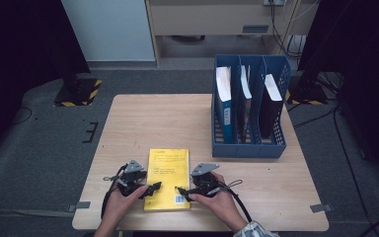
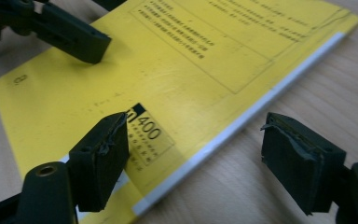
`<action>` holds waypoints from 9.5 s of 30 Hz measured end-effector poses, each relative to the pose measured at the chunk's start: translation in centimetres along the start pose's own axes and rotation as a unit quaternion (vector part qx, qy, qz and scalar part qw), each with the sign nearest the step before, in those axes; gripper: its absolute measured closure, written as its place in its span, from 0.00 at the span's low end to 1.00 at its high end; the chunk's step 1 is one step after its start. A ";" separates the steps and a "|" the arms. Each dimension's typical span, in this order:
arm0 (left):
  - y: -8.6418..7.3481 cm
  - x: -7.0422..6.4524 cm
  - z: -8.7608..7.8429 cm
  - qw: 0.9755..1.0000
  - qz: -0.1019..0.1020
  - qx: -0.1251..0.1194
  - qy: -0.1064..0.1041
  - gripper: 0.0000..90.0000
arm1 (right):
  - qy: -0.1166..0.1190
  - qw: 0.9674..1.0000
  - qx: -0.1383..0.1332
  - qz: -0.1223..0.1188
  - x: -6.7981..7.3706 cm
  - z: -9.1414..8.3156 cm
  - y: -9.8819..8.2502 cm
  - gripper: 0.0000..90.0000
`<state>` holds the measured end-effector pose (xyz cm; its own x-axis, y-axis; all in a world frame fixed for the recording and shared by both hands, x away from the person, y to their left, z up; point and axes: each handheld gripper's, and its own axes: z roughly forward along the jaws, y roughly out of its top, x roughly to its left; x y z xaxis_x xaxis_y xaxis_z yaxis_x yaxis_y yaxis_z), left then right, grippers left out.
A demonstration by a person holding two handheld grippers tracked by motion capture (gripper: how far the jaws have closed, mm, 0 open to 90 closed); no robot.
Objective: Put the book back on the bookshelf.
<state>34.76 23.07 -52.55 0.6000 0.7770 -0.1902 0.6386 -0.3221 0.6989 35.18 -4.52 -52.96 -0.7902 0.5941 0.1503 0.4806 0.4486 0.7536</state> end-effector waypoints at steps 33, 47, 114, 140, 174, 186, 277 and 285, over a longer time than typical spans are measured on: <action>0.4 -0.7 -0.6 1.000 -0.006 -0.017 -0.008 0.26 | 0.017 0.999 -0.013 0.030 0.9 0.7 -0.6 0.21; 0.2 -0.8 -1.9 0.997 -0.017 -0.040 -0.068 0.31 | 0.018 0.999 -0.012 0.029 0.8 0.7 -0.6 0.21; 4.3 -0.7 1.2 0.998 0.019 0.003 -0.065 0.38 | 0.019 0.999 -0.012 0.031 0.8 0.7 -0.6 0.21; 4.5 -0.5 -0.2 0.996 0.011 -0.013 -0.084 0.89 | 0.039 0.999 0.014 0.018 0.1 1.1 0.3 0.09; 6.0 0.8 -1.7 0.988 0.068 0.059 -0.125 0.86 | 0.106 0.992 0.044 0.051 -2.7 1.3 3.1 0.28; 6.9 1.2 -3.3 0.988 0.082 0.030 -0.127 0.90 | 0.085 0.996 0.036 0.019 -2.6 -0.4 5.9 0.38; 10.7 1.2 -4.5 0.989 0.118 -0.075 -0.056 0.82 | -0.007 0.988 0.008 -0.154 -2.3 -4.9 16.0 0.75; 10.0 1.7 -4.2 0.992 0.101 -0.073 -0.026 0.66 | -0.010 0.986 0.008 -0.165 -2.2 -5.0 15.9 0.82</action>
<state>40.17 23.45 -42.98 0.7353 0.6744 -0.0676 0.4276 -0.3842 0.8183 42.66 -1.97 -38.09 -0.8971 0.4271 -0.1132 0.2054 0.6299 0.7490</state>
